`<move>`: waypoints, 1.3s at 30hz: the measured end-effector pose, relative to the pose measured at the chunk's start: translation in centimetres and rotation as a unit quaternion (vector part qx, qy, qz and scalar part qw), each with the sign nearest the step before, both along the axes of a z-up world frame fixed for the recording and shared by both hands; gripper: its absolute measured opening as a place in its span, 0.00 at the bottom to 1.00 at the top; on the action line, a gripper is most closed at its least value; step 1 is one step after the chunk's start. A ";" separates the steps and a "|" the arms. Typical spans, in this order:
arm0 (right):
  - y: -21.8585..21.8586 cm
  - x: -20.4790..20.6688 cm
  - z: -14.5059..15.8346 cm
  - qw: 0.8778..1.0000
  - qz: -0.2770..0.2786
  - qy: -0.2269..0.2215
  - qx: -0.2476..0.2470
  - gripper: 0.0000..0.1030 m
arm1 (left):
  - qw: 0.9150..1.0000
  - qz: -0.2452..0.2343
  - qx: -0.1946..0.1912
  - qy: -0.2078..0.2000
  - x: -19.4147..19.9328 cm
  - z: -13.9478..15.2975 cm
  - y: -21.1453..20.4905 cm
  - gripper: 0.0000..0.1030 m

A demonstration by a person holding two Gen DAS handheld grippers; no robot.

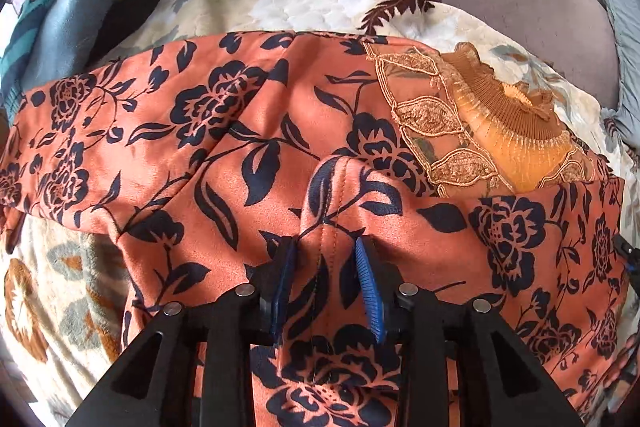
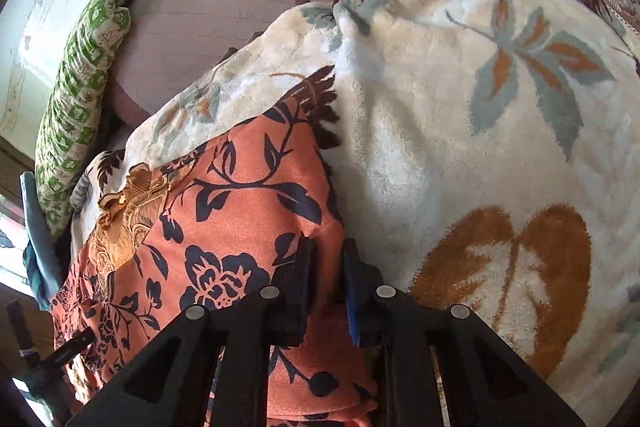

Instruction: Fold small clothes

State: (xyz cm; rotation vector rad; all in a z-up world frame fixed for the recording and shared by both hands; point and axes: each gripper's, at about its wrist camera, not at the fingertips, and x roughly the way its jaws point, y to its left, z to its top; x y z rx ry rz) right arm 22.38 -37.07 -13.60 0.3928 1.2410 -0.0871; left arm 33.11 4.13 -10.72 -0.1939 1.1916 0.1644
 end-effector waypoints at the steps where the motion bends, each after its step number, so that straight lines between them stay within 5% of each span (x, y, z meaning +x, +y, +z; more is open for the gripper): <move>1: 0.2 -0.3 0.8 1.000 0.003 -0.006 -0.010 0.19 | 1.000 0.006 -0.011 -0.005 -0.2 0.4 0.2 0.32; 6: 1.6 -3.4 5.1 0.995 0.039 -0.083 0.042 0.25 | 0.996 0.031 -0.080 -0.030 -2.3 2.0 0.7 0.38; 11: 3.5 -4.9 0.3 0.997 0.056 0.021 0.049 0.26 | 0.999 0.013 -0.053 0.006 -3.4 0.3 -0.2 0.43; 12: 3.9 -5.2 0.6 0.998 0.053 0.010 0.039 0.26 | 0.998 0.014 -0.062 0.005 -3.7 0.6 0.1 0.43; 15: 6.0 -4.9 2.7 0.997 0.073 -0.001 0.017 0.36 | 0.992 0.032 -0.119 -0.007 -4.9 2.4 3.1 0.43; 21: 15.7 -4.1 6.2 0.983 0.181 -0.031 -0.011 0.46 | 0.981 0.107 -0.156 -0.038 -7.9 5.6 13.9 0.45; 26: 26.5 -4.0 6.1 0.961 0.277 -0.021 0.004 0.46 | 0.942 0.227 -0.232 -0.079 -13.7 6.3 27.0 0.45; 32: 38.7 -5.0 5.7 0.927 0.374 -0.015 0.015 0.46 | 0.858 0.354 -0.352 -0.124 -19.7 3.9 39.5 0.45; 34: 42.6 -5.5 5.5 0.912 0.409 -0.020 0.003 0.46 | 0.836 0.372 -0.382 -0.132 -20.2 3.0 41.6 0.45; 36: 46.0 -6.0 5.1 0.898 0.439 -0.020 -0.003 0.48 | 0.824 0.378 -0.400 -0.134 -20.0 2.2 42.6 0.45; 39: 50.8 -6.4 4.0 0.877 0.480 -0.021 -0.023 0.51 | 0.819 0.373 -0.415 -0.131 -18.9 1.1 43.1 0.45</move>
